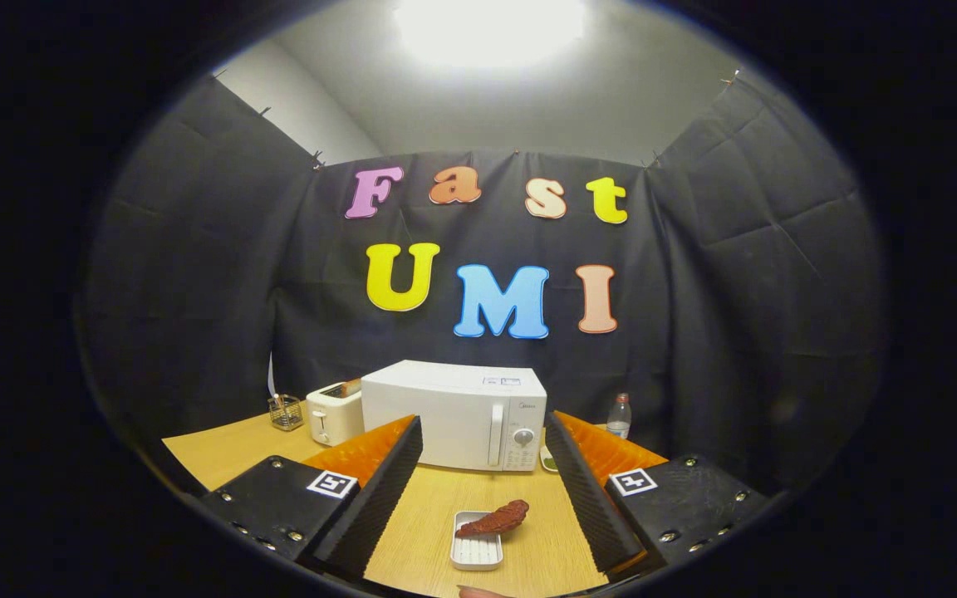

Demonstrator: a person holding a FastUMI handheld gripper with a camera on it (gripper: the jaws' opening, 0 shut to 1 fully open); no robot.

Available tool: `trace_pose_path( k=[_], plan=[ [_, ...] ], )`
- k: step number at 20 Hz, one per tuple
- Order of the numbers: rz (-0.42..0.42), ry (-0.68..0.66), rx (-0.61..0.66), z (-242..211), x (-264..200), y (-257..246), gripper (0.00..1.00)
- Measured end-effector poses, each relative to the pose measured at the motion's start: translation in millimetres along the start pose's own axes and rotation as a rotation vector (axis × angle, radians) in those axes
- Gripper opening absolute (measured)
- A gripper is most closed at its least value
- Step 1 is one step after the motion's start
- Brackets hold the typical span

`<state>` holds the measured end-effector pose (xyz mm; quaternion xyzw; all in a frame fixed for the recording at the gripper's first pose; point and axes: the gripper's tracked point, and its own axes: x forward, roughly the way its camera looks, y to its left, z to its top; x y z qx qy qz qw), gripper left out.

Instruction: Open the microwave, put the food inside, and close the microwave door.

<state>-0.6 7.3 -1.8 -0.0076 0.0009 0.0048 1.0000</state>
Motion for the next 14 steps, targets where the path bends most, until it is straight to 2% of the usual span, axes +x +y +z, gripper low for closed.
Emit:
trace_pose_path(
  k=[14],
  plan=[
    [-0.007, -0.023, 0.015, -0.4, 10.1, -2.6, 0.95]
  ],
)
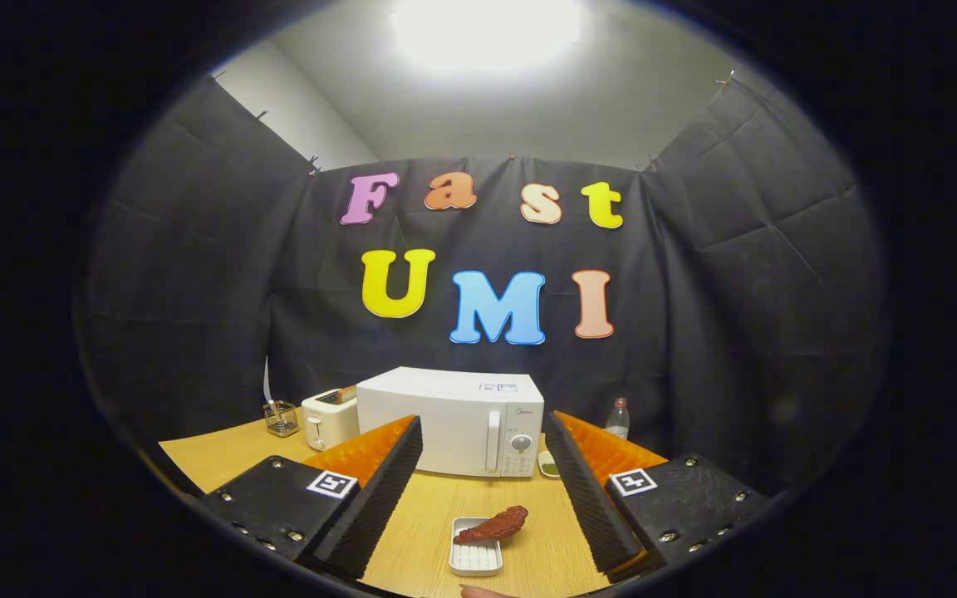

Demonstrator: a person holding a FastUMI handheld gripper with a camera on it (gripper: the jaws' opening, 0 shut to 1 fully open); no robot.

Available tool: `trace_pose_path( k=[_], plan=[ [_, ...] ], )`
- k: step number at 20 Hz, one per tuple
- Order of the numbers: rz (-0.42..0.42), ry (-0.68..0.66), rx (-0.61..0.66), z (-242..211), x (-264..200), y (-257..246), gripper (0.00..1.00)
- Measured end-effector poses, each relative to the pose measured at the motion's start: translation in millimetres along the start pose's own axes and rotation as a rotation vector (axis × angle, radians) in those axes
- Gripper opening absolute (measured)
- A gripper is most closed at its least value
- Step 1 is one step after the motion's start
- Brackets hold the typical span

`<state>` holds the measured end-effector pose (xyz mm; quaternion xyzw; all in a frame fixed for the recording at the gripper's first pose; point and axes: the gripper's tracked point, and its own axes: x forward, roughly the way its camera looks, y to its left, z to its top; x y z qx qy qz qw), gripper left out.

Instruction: Open the microwave, put the food inside, and close the microwave door.

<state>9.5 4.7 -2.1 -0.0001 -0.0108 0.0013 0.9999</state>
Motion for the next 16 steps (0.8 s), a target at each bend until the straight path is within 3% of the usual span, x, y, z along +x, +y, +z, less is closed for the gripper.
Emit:
trace_pose_path(
  k=[7, 12, 16],
  plan=[
    [0.011, 0.028, -0.026, -23.0, 34.0, -0.3, 0.95],
    [0.063, 0.074, 0.025, -49.5, 79.0, 11.0, 0.95],
    [0.049, 0.098, 0.000, -70.1, 118.5, 11.7, 0.95]
  ],
)
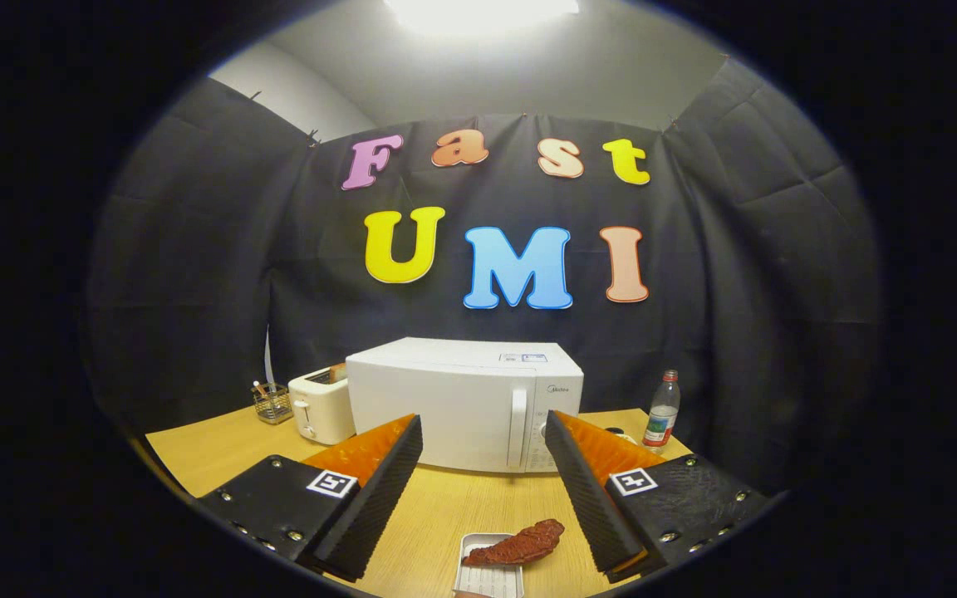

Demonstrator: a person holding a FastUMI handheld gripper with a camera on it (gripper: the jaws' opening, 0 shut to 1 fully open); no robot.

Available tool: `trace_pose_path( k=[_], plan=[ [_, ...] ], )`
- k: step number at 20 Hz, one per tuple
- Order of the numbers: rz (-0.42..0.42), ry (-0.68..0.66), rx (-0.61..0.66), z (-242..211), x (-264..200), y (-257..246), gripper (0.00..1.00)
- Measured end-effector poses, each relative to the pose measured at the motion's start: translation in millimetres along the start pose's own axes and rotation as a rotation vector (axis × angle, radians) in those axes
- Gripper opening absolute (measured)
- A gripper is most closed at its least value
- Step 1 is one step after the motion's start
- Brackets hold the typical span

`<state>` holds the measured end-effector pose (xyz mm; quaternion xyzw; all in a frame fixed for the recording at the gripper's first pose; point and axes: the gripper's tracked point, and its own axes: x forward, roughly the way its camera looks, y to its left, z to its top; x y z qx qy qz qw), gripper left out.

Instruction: Open the microwave, put the food inside, and close the microwave door.

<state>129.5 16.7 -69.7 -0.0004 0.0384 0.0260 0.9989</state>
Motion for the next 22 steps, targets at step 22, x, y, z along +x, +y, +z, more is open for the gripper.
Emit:
trace_pose_path(
  k=[22],
  plan=[
    [-0.139, 0.132, 0.086, -89.6, 219.1, -47.5, 0.92]
  ],
)
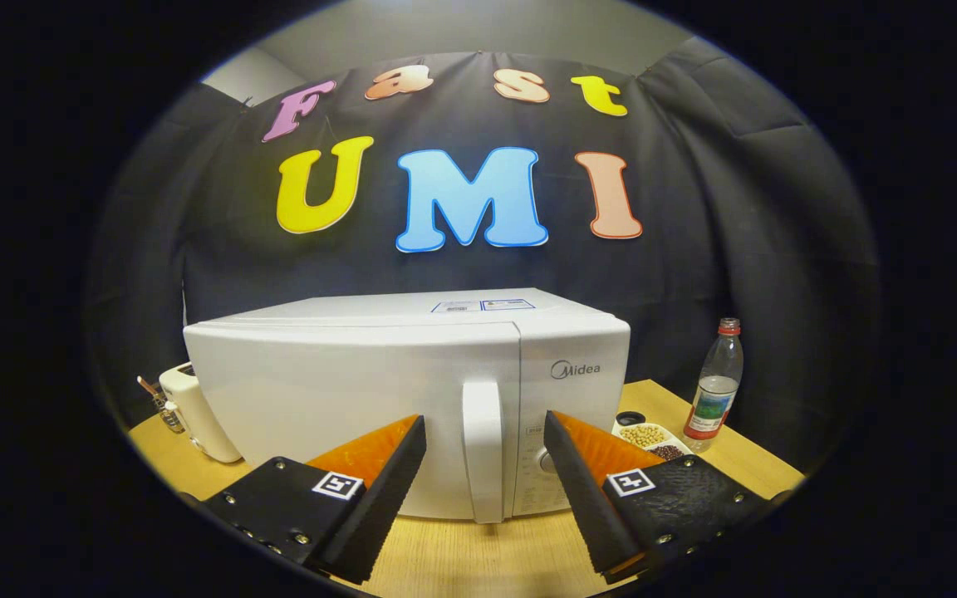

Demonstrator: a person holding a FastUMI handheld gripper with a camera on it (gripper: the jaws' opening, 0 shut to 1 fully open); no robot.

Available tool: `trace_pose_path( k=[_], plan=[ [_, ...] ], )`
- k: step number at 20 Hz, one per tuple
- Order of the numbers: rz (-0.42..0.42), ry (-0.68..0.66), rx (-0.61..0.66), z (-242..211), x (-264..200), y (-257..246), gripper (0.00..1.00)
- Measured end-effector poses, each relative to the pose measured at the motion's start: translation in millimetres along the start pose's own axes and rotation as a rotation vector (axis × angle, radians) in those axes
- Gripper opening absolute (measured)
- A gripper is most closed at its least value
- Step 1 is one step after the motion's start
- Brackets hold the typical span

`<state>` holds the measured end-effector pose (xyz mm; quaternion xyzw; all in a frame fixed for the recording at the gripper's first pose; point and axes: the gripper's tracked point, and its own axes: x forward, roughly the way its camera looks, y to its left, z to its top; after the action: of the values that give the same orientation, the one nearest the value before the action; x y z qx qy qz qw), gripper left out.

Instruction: Open the microwave, put the food inside, and close the microwave door.

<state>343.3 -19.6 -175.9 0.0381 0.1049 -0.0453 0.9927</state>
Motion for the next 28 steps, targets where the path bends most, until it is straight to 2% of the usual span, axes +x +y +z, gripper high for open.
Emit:
trace_pose_path(
  k=[1, 2, 3, 4, 5, 6, 9, 10, 13, 14, 16, 19, 20, 22, 24, 28],
  plan=[
    [-0.020, 0.019, -0.003, -6.6, 5.9, -3.8, 0.91],
    [0.011, 0.029, 0.009, -11.5, 8.7, 2.2, 0.77],
    [0.015, 0.017, 0.010, -11.4, 5.7, 3.2, 0.68],
    [0.009, -0.003, -0.011, -9.9, 5.4, 2.8, 0.54],
    [-0.001, -0.016, -0.044, -12.5, 12.7, 0.5, 0.50],
    [-0.018, -0.028, -0.060, -9.2, 4.5, 0.4, 0.30],
    [-0.020, -0.024, -0.028, -8.7, 4.2, 1.0, 0.30],
    [-0.020, -0.022, -0.004, -9.4, 4.4, 1.5, 0.21],
    [-0.024, -0.020, 0.071, -7.7, 0.2, 1.7, 0.21],
    [-0.035, -0.020, 0.072, -9.5, 3.5, 3.4, 0.11],
    [-0.045, -0.027, 0.066, -9.9, 2.0, 3.5, 0.11],
    [-0.033, -0.006, 0.147, -10.5, -2.0, 4.2, 0.11],
    [-0.041, -0.012, 0.155, -11.0, -10.6, 6.7, 0.11],
    [-0.053, -0.037, 0.072, -11.9, -25.6, 7.5, 0.11],
    [-0.033, -0.032, 0.081, -16.0, -46.2, 14.0, 0.11],
    [0.063, -0.021, 0.076, -24.9, -102.5, 38.2, 0.11]
  ],
)
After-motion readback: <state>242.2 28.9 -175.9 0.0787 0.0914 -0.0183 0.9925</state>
